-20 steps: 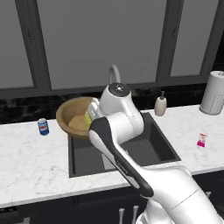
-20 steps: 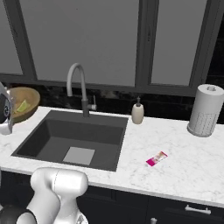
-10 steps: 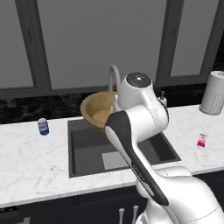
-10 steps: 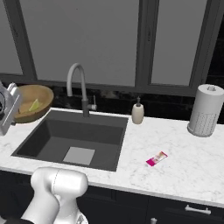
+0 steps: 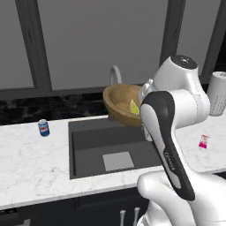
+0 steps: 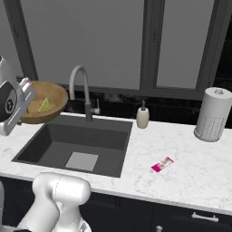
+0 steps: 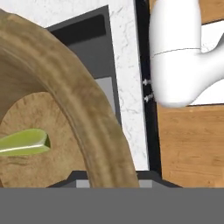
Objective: Pick the lemon wedge from the sink and place it in the bowl. Then pick the bowl and place it in the microwave. Then close the microwave door and press the start button.
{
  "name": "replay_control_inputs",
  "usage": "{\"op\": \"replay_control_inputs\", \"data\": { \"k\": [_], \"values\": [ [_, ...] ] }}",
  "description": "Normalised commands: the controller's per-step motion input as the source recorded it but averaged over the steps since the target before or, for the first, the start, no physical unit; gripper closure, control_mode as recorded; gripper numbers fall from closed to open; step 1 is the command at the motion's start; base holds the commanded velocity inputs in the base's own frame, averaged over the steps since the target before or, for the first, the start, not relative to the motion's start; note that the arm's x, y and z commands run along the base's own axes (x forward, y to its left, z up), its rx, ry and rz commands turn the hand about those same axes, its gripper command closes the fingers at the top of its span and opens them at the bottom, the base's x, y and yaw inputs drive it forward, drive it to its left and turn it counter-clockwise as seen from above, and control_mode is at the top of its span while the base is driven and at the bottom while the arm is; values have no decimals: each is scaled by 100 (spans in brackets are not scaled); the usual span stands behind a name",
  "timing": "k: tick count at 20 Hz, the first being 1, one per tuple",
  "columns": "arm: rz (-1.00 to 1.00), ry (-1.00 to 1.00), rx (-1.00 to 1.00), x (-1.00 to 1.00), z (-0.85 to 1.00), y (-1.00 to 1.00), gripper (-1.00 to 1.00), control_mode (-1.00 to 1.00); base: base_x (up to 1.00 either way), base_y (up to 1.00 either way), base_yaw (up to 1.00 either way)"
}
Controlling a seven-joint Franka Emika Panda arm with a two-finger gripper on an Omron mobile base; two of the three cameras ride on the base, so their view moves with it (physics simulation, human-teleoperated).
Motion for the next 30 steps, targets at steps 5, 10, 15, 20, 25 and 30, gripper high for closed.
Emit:
{"op": "replay_control_inputs", "data": {
  "k": [5,10,15,20,25,30],
  "values": [
    [0,-6,10,-37,21,-67,100,-100,0,0,0],
    [-12,-1,0,-23,23,-52,100,-100,0,0,0],
    [-7,3,0,-4,27,-27,100,-100,0,0,0],
    [-1,0,0,-18,16,0,100,-100,0,0,0],
    [0,0,0,0,0,0,100,100,-57,21,0],
    [0,0,0,0,0,0,100,100,-70,79,12]
  ]
}}
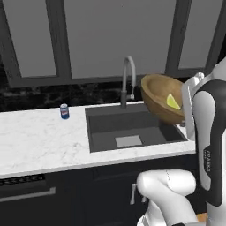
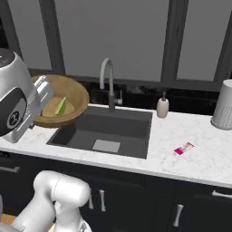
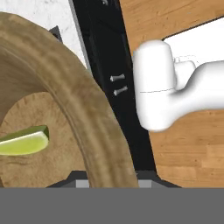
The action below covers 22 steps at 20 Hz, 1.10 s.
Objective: Pick the lemon wedge from the sink and place it in the bowl. Then pick the bowl and place it in the microwave. Then close the microwave door and press the start button.
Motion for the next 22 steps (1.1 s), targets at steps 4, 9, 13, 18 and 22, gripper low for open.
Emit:
{"op": "replay_control_inputs", "data": {
  "k": [4,9,13,18,22],
  "values": [
    [0,0,0,0,0,0,100,100,-63,100,46],
    [0,0,0,0,0,0,100,100,-14,72,88],
    [0,0,0,0,0,0,100,100,0,12,100],
    [0,0,0,0,0,0,100,100,0,2,100],
    [0,0,0,0,0,0,100,100,0,0,100]
  ]
}}
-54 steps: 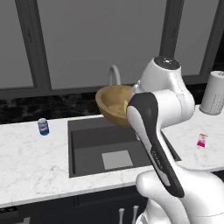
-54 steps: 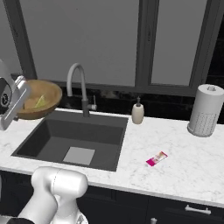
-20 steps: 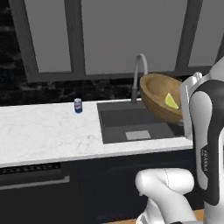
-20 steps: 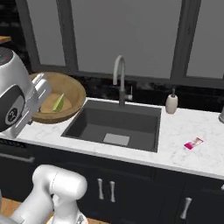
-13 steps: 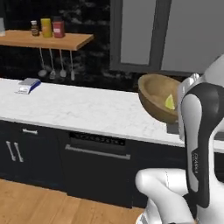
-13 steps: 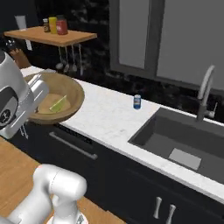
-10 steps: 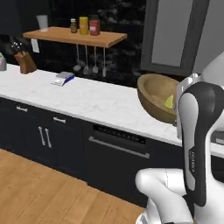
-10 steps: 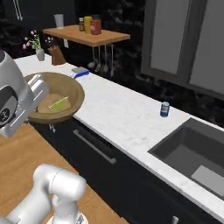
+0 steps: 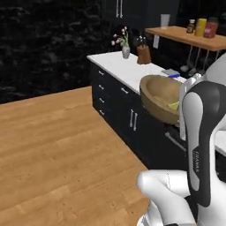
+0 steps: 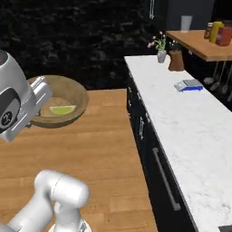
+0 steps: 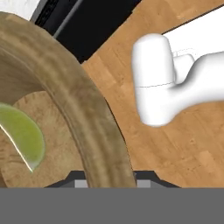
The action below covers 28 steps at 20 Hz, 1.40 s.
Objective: Pick the lemon wedge from the sink and place it in the bowl. Then pick the bowl and place it in the microwave. Then close the microwave door and press the start button.
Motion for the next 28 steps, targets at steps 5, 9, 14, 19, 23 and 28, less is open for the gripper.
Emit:
{"op": "replay_control_inputs", "data": {
  "k": [5,9,14,19,23,28],
  "values": [
    [0,0,0,0,0,0,100,100,0,0,100],
    [0,0,0,0,0,0,100,100,-16,0,99],
    [0,0,0,0,0,0,100,100,-32,-10,95],
    [0,0,0,0,0,0,100,100,-28,-28,91],
    [0,0,0,0,0,0,100,100,-12,-40,85],
    [0,0,0,0,0,0,100,100,4,-38,82]
  ]
}}
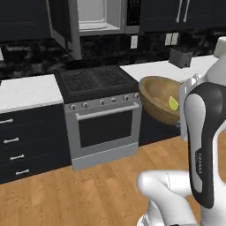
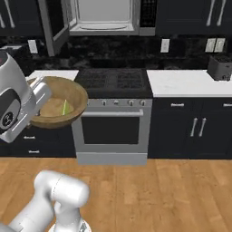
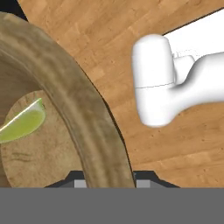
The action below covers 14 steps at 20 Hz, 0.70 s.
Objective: Pick the lemon wedge from the sink and place it in the bowl. Then pick the bowl and place it in the microwave. Then close the microwave door and press the start button.
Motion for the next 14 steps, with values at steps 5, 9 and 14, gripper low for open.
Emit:
{"op": "replay_control_inputs", "data": {
  "k": [5,9,14],
  "values": [
    [0,0,0,0,0,0,100,100,40,-83,48],
    [0,0,0,0,0,0,100,100,28,-100,33],
    [0,0,0,0,0,0,100,100,64,-60,29]
  ]
}}
